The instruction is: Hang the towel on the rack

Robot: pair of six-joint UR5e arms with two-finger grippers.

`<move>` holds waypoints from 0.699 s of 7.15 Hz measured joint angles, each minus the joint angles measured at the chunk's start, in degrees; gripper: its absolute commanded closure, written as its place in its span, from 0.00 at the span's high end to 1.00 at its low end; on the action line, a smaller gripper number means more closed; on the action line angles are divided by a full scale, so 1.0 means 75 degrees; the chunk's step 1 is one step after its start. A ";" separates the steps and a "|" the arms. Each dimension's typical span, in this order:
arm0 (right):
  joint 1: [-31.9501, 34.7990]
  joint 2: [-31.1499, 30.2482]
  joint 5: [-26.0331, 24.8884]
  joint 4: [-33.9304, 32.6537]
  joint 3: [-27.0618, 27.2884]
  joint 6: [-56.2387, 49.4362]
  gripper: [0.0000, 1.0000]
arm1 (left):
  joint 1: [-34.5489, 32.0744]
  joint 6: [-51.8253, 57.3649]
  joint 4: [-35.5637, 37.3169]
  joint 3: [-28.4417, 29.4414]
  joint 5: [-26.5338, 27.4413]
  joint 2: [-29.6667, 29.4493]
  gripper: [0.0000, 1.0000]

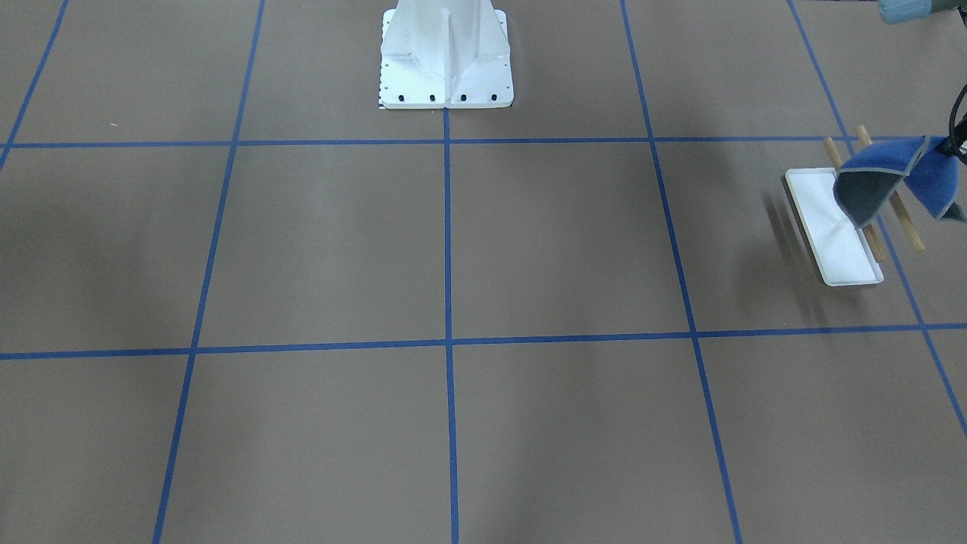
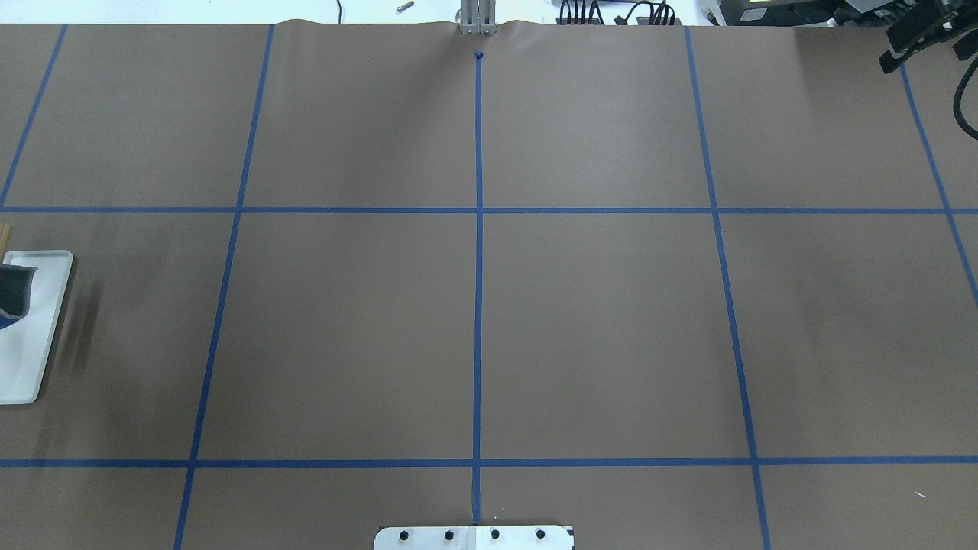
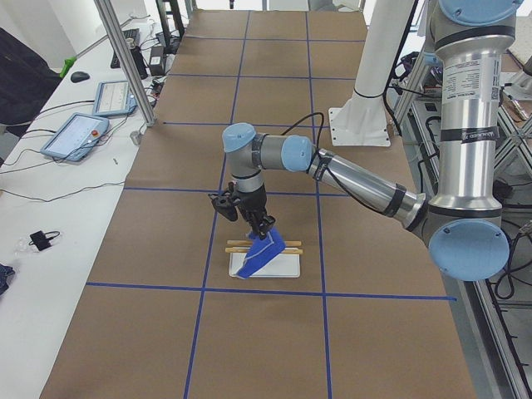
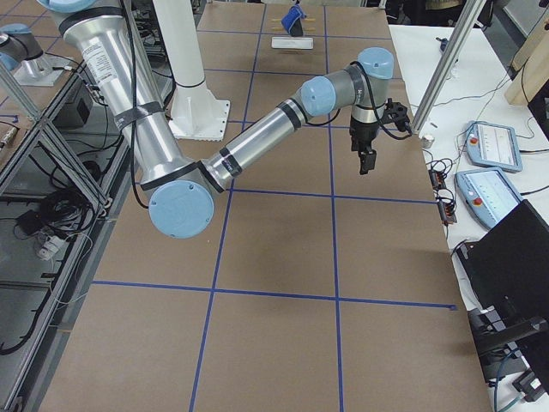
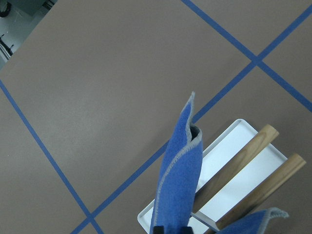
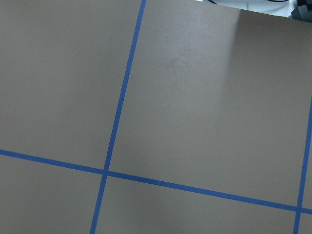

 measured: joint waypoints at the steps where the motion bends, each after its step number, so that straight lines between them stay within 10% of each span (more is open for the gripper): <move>1: -0.0001 -0.0004 0.0025 -0.0072 0.0026 0.0000 1.00 | 0.0030 -0.0004 -0.0066 -0.0012 -0.0002 -0.0009 0.99; 5: -0.0005 -0.0071 0.0059 -0.0857 -0.0074 -0.0115 1.00 | -0.0474 0.1380 -0.0835 0.0243 -0.0158 -0.0327 0.99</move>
